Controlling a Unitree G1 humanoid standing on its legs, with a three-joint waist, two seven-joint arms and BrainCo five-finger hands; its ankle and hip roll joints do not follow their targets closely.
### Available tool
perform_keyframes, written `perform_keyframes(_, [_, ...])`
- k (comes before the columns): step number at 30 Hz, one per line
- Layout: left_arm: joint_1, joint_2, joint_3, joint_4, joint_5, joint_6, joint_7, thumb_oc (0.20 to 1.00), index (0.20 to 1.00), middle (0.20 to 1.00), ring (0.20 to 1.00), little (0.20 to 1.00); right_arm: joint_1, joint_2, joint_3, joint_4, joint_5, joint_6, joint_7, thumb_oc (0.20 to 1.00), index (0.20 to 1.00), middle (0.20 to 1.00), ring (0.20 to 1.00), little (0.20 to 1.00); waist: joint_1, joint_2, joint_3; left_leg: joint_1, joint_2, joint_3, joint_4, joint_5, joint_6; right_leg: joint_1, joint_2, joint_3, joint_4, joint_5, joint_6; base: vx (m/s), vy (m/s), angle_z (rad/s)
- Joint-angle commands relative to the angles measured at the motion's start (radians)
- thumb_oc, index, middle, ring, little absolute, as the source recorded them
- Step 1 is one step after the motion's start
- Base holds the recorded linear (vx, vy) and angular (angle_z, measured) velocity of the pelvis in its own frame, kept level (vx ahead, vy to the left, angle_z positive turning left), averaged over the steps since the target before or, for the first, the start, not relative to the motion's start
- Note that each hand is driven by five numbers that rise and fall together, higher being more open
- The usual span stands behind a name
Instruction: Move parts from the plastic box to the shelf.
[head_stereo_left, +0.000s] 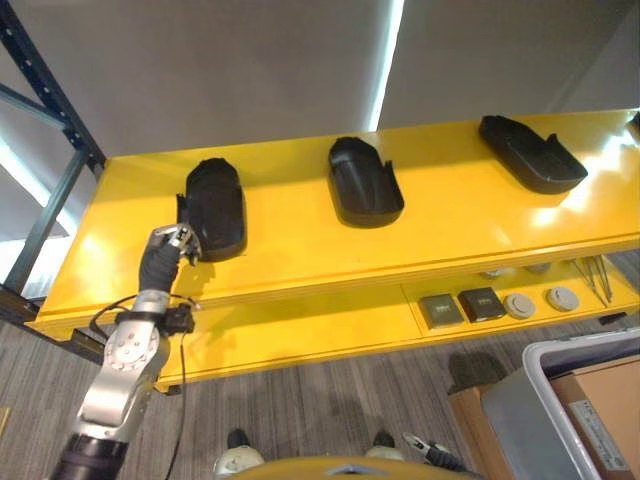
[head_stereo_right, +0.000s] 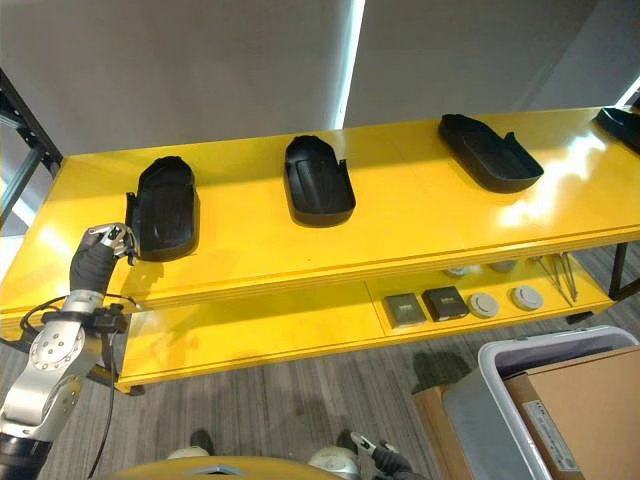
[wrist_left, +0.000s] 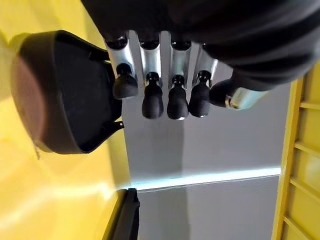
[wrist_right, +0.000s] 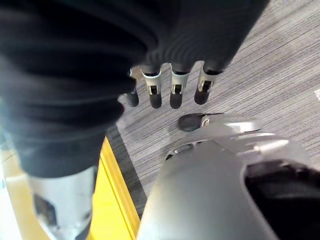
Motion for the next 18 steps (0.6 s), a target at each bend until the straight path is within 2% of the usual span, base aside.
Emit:
perform_keyframes(1, [-0.073,0.027,0.002,0.069,0.013,-0.029,0.068,0.200,0.200,0.200,0.200,0.200,-0.015,-0.009,0.012,-0.048,-0.009,-0.009,0.004,1.000,1.000,1.000,1.000,1.000,-0.009,-0.030,0.027,-0.047,0.025,-0.008,0.160,-0.119,0.044,-0.031,-0.024,0.006,0.096,-0.067,-0.017,0.02,-0.009,-0.03])
perform_keyframes(5, [-0.104,0.013,-0.017,0.121,0.026,-0.026,0.059,0.200,0.200,0.200,0.200,0.200,-0.017,-0.015,0.013,-0.045,-0.016,-0.005,0.009,1.000,1.000,1.000,1.000,1.000,-0.022,-0.032,0.030,-0.053,0.029,-0.002,0.172,-0.123,0.045,-0.042,-0.024,0.015,0.108,-0.071,-0.017,0.00,-0.005,-0.12])
perform_keyframes(9, [-0.096,-0.003,-0.017,0.115,0.003,-0.001,0.052,0.200,0.200,0.200,0.200,0.200,-0.007,-0.016,0.001,-0.049,-0.028,-0.008,0.017,1.000,1.000,1.000,1.000,1.000,-0.027,-0.032,0.037,-0.053,0.028,-0.001,0.174,-0.125,0.046,-0.045,-0.025,0.019,0.107,-0.068,-0.015,-0.01,-0.002,-0.07])
perform_keyframes(18, [-0.063,-0.014,-0.025,0.126,0.007,0.002,0.022,0.200,0.200,0.200,0.200,0.200,0.005,-0.013,-0.004,-0.081,-0.048,0.009,0.025,1.000,1.000,1.000,1.000,1.000,-0.029,-0.034,0.041,-0.052,0.028,0.001,0.177,-0.128,0.048,-0.044,-0.027,0.021,0.110,-0.068,-0.016,0.00,0.000,0.00])
